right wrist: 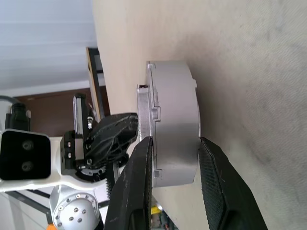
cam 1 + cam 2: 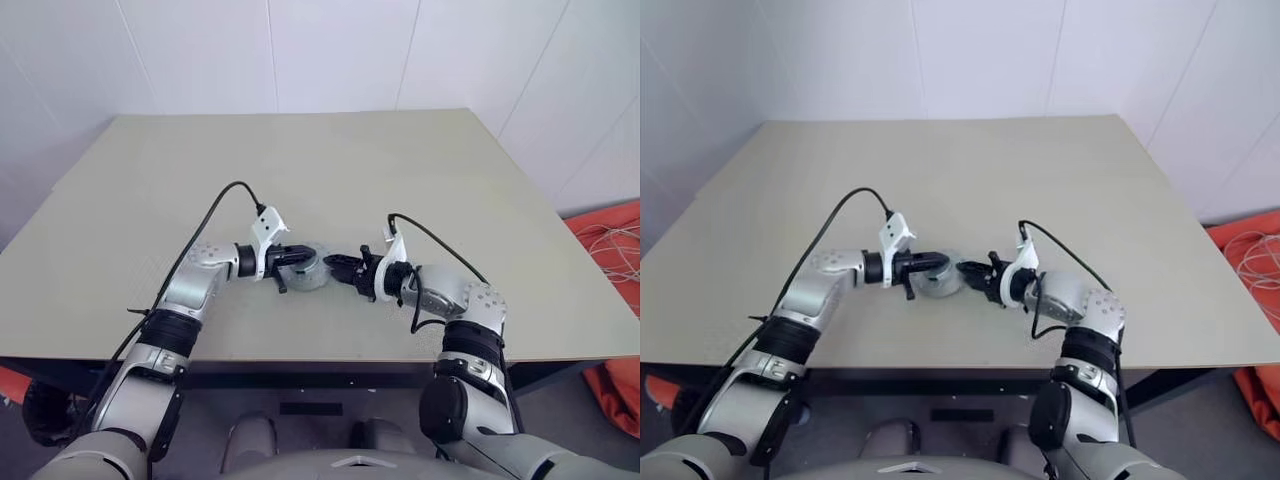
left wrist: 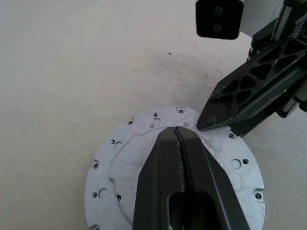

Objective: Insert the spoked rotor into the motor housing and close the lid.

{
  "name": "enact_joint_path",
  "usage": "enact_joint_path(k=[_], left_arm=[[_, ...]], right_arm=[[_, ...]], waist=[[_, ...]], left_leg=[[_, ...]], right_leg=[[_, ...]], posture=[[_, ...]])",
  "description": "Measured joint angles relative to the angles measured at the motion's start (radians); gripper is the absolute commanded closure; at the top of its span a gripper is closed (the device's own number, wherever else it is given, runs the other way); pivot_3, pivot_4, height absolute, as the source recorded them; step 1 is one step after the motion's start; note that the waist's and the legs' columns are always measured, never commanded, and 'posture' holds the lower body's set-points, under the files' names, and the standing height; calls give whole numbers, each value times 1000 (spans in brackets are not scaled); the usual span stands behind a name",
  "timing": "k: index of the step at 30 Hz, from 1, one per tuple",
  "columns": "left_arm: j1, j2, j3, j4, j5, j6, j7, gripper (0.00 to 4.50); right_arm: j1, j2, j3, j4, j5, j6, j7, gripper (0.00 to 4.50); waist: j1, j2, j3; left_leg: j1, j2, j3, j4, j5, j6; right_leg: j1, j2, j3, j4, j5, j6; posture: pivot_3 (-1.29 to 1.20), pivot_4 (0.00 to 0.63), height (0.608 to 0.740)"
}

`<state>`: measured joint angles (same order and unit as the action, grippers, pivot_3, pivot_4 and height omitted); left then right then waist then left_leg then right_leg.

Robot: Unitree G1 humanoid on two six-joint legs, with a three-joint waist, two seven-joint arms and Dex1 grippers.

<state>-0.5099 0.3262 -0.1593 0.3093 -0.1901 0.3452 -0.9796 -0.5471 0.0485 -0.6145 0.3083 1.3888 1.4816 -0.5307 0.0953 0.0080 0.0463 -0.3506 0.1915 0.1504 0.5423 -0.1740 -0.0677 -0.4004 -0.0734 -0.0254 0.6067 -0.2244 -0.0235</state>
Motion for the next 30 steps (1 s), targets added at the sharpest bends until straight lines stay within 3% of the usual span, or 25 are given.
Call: enact_joint_path(k=[6, 16, 30], left_arm=[[51, 17, 19, -56, -15, 24, 26, 4500], [84, 20, 16, -95, -24, 54, 44, 4500], [77, 40, 38, -98, -29, 56, 50, 4500]], right_arm=[[14, -12, 27, 0, 33, -3, 0, 3301], [14, -19, 81, 0, 68, -34, 0, 16], [25, -38, 158, 0, 216, -113, -4, 16]], waist=[[0, 0, 0], [-3, 0, 0], [1, 0, 0]], left_leg=[[0, 0, 0, 0, 0, 0], [1, 0, 0, 1, 0, 0], [0, 0, 0, 3, 0, 0]], right_leg=[[0, 0, 0, 0, 0, 0], [0, 0, 0, 1, 0, 0], [1, 0, 0, 1, 0, 0]], posture=[[0, 0, 740], [0, 0, 740], [0, 0, 740]])
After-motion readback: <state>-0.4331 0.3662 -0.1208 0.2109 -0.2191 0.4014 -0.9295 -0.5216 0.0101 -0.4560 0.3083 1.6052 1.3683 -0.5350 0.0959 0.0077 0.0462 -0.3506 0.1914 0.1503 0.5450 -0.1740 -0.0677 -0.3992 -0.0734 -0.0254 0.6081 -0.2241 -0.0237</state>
